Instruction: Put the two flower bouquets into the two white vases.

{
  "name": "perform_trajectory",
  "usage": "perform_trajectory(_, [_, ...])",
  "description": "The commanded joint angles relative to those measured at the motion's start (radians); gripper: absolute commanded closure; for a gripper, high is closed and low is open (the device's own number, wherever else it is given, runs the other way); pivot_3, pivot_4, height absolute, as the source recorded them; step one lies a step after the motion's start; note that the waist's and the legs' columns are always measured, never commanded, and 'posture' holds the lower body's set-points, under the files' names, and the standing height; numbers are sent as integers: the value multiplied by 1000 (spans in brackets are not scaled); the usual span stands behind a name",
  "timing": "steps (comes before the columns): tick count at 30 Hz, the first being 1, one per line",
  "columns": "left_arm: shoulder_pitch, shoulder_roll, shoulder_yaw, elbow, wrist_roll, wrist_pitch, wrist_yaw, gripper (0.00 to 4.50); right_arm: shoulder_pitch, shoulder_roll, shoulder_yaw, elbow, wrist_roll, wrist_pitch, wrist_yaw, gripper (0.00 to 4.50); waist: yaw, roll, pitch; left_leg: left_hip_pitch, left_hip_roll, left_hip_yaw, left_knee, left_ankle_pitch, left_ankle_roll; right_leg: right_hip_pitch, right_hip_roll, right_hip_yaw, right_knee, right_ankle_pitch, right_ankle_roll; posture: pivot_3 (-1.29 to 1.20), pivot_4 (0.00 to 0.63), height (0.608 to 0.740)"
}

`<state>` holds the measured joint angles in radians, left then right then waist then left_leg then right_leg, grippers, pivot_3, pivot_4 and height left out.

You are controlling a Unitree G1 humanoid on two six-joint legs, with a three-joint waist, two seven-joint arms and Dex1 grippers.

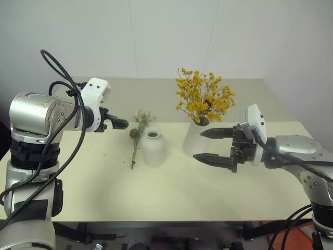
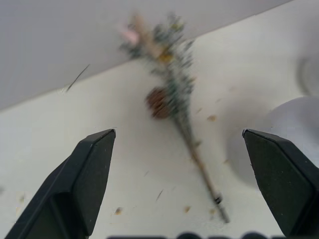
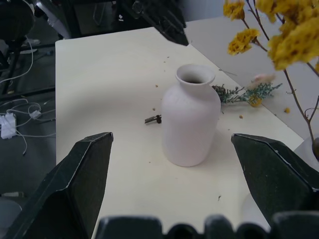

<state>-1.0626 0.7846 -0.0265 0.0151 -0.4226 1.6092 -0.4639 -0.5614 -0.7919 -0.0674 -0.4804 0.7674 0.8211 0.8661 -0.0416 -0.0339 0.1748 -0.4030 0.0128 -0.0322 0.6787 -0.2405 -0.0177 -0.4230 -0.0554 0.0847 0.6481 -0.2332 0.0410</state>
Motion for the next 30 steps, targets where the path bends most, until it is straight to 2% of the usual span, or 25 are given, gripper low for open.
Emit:
perform_trajectory(1, [-60, -24, -20, 116, 43, 5, 41, 15, -54, 13, 19, -7, -2, 11, -24, 0, 1, 0, 0, 0, 0, 0, 0, 0, 0, 0, 0, 0, 0, 0, 0, 0, 150, 740])
perform_trajectory(9, [-164, -69, -132, 411, 68, -6, 6, 15, -92, 27, 89, -24, -58, 7, -63, 0, 3, 0, 0, -4, 0, -1, 0, 0, 0, -2, 0, -2, 0, 0, 0, 0, 150, 740])
perform_trajectory(15, [-238, -83, -259, 553, 86, -111, -116, 15, -62, 53, 96, -47, -86, -10, -86, 0, 2, 0, 0, -4, 0, -1, 0, 0, 0, -2, 0, -2, 0, 0, 0, 0, 150, 740])
perform_trajectory(23, [-295, -55, -353, 593, 107, -190, -283, 15, -9, 84, 87, -107, -90, -2, -134, 0, 1, 0, 0, -4, 0, -1, 0, 0, 0, -2, 0, -2, 0, 0, 0, 0, 150, 740])
perform_trajectory(30, [-298, -116, -406, 646, 148, -219, -341, 15, 7, 113, 90, -140, -86, 11, -187, 0, 0, -1, 0, -4, 0, -1, 0, 0, 0, -2, 0, -2, 0, 0, 0, 0, 150, 740])
